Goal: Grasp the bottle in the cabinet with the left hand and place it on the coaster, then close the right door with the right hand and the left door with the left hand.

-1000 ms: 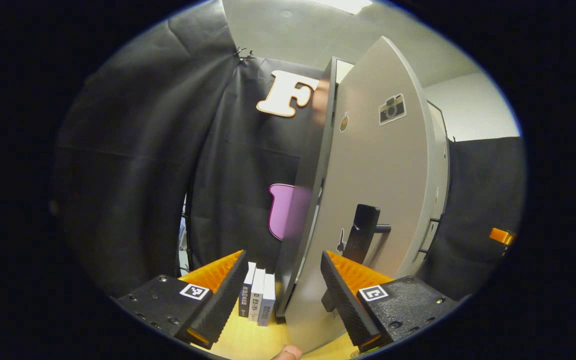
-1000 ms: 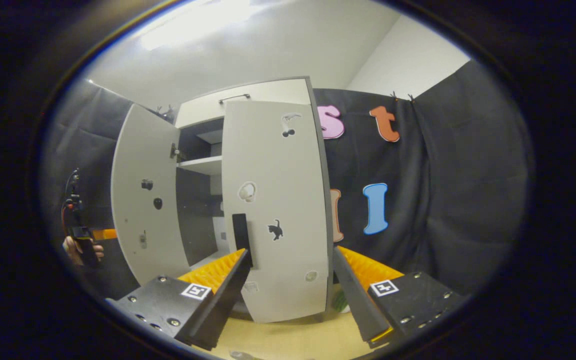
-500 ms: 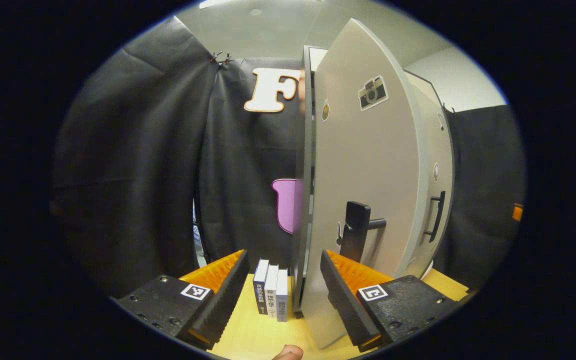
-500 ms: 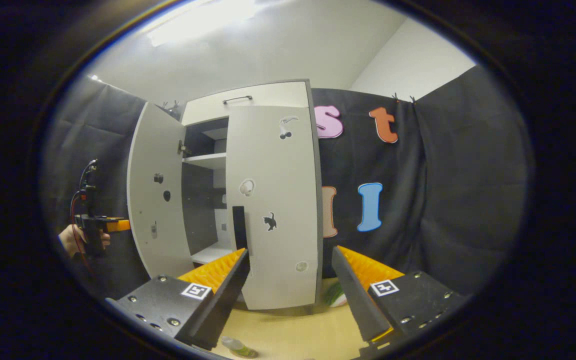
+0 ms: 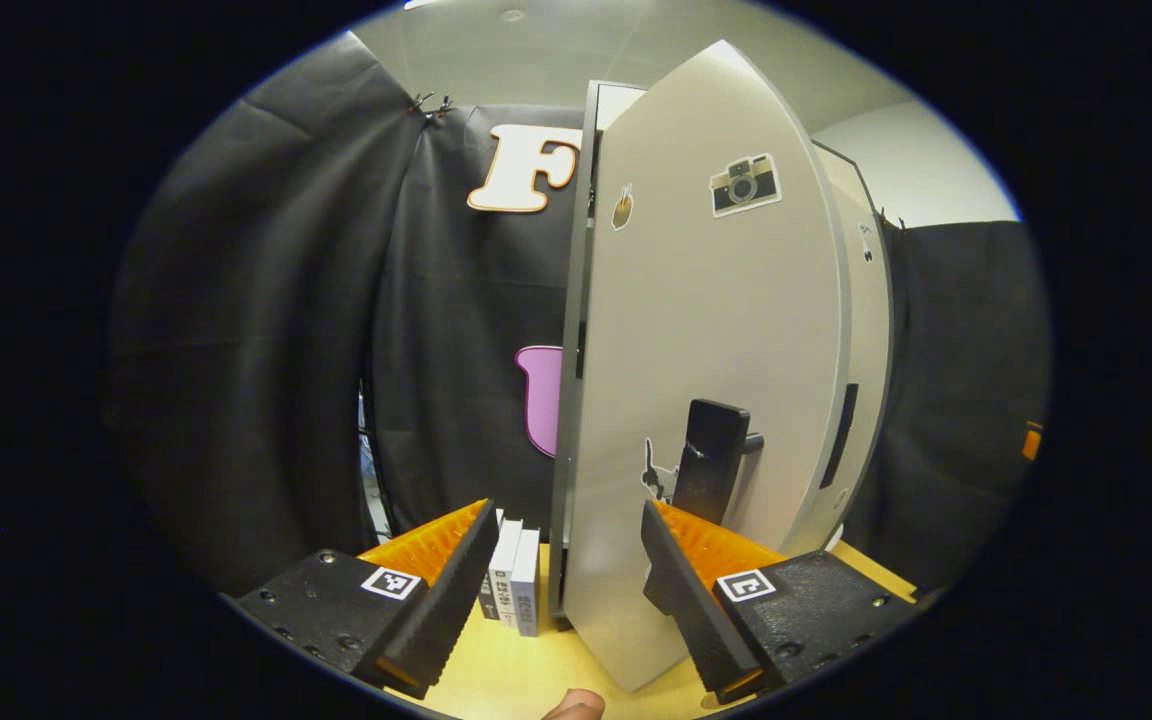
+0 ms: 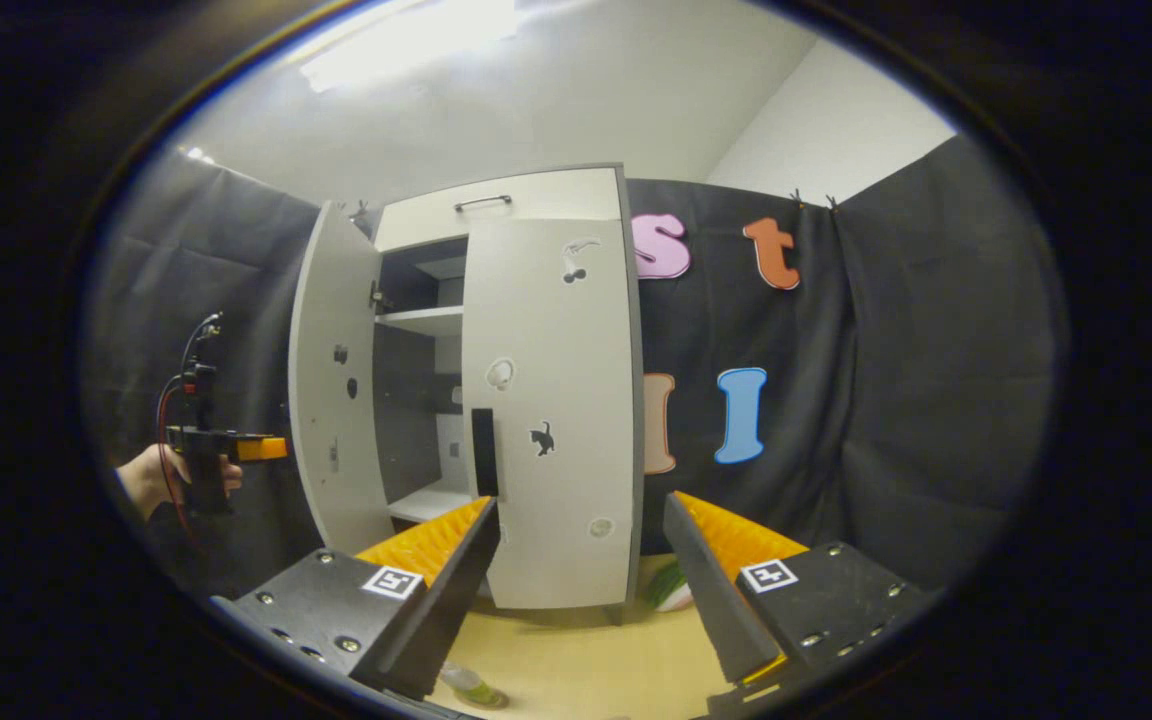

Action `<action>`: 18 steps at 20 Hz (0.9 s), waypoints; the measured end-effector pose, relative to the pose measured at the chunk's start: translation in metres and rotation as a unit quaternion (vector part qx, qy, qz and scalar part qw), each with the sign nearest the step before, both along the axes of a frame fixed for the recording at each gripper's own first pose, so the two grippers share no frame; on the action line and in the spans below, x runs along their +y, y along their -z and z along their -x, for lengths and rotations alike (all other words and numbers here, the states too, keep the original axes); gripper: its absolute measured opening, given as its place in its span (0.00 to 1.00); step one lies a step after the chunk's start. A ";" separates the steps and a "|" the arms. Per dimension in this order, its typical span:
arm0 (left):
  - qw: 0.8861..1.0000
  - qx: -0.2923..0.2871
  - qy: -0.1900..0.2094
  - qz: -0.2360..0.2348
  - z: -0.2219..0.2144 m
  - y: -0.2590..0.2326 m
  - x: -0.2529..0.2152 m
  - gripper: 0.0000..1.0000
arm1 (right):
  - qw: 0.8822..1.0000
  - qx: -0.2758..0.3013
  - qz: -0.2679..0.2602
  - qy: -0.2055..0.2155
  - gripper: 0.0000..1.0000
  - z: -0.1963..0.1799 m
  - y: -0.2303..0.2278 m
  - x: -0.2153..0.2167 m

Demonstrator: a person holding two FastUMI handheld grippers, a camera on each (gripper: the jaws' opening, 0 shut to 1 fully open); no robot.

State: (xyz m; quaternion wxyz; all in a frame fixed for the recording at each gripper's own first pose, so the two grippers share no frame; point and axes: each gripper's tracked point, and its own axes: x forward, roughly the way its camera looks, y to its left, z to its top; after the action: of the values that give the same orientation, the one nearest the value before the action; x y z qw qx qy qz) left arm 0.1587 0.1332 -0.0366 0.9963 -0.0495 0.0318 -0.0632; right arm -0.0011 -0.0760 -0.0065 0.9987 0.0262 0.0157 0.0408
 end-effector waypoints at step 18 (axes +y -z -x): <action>0.999 -0.016 0.047 -0.018 -0.007 -0.006 -0.096 0.93 | 1.000 -0.008 0.020 0.005 0.99 0.020 -0.015 0.003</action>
State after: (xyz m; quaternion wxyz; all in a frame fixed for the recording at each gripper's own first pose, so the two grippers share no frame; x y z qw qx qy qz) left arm 0.1660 0.0374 -0.0310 0.9933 -0.0290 0.0194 -0.1106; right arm -0.0209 -0.0733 0.0083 0.9993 0.0056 0.0087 0.0359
